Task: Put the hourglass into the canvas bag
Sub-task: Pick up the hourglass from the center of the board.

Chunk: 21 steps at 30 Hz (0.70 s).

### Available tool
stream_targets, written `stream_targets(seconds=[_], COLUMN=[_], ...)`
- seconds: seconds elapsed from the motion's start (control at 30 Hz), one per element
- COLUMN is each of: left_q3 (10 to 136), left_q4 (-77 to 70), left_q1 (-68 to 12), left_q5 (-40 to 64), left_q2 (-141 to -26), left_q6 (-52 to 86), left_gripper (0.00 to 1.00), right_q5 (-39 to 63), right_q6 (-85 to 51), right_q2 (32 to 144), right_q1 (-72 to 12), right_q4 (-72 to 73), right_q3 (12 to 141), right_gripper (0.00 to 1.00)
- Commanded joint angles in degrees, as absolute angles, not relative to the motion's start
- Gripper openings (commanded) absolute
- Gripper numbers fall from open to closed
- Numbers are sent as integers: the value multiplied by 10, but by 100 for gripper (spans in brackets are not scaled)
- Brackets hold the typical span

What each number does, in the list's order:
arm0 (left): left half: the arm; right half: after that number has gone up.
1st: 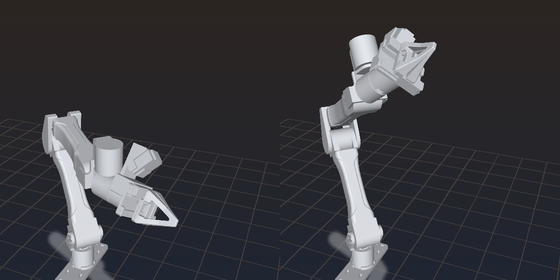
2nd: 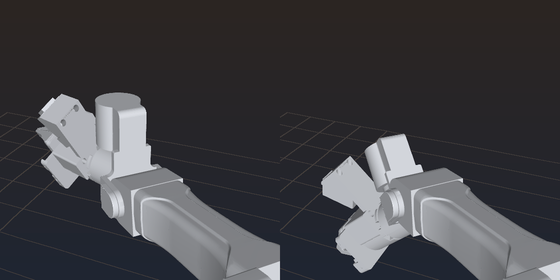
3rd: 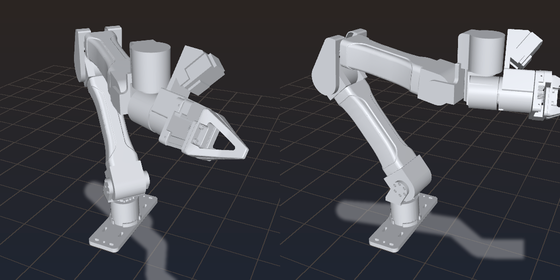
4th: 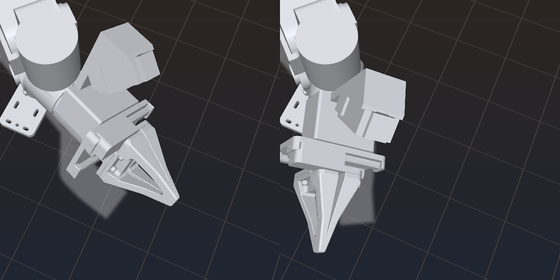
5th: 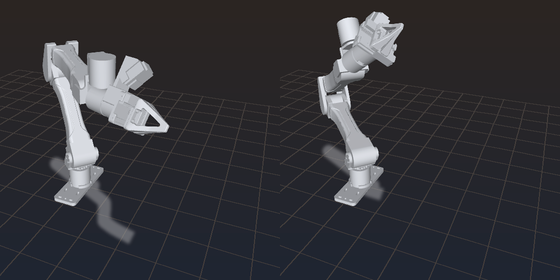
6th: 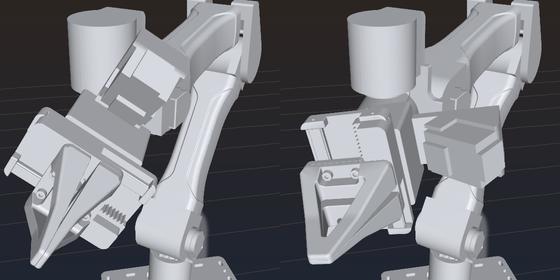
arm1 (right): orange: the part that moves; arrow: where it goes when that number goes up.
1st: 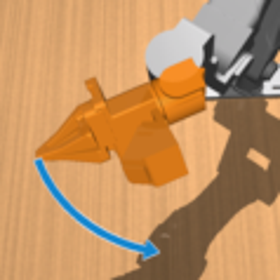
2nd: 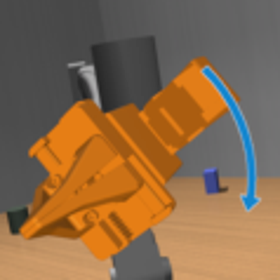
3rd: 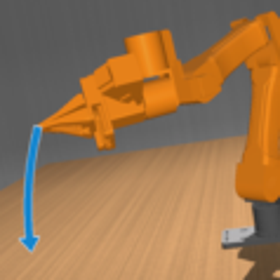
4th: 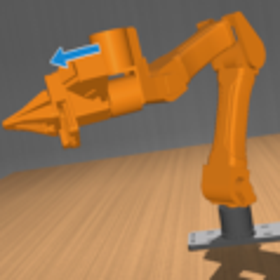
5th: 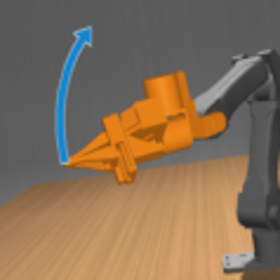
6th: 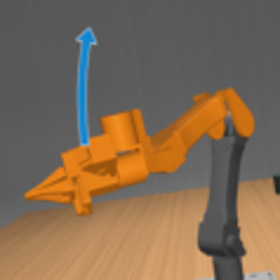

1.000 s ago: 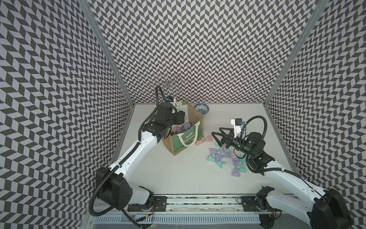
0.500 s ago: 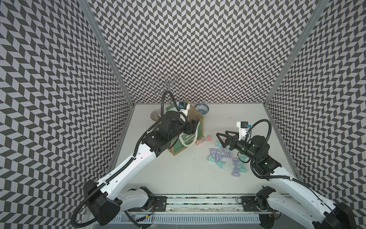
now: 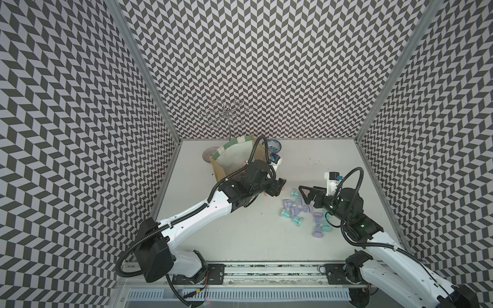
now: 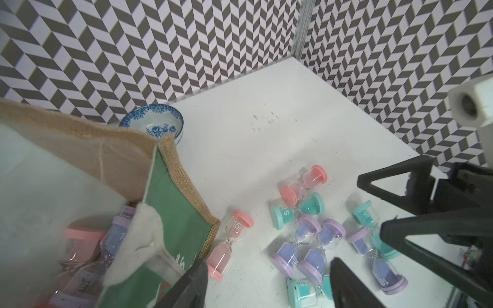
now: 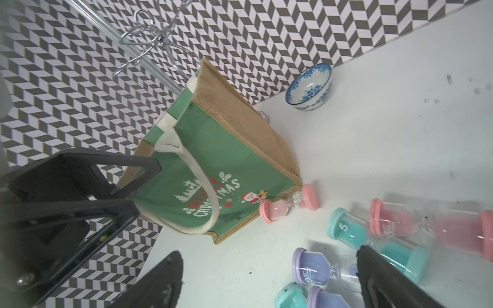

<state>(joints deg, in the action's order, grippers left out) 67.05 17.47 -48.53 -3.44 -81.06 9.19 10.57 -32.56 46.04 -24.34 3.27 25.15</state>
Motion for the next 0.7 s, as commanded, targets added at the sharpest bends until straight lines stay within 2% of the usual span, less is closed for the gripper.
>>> stream_targets(seconds=[0.0,0.67], left_q3=[657,671], left_q4=[159,105], left_q1=[-490,-501], left_q5=[-48,-148], left_q2=[-826,-1015], left_q6=[79,65], left_gripper=[73,70], right_q5=[100,134], right_q6=[-333,-341], right_q2=[454,459], right_q1=[-231,-196], right_q4=[42,72], right_q3=[239,221], right_gripper=[99,99])
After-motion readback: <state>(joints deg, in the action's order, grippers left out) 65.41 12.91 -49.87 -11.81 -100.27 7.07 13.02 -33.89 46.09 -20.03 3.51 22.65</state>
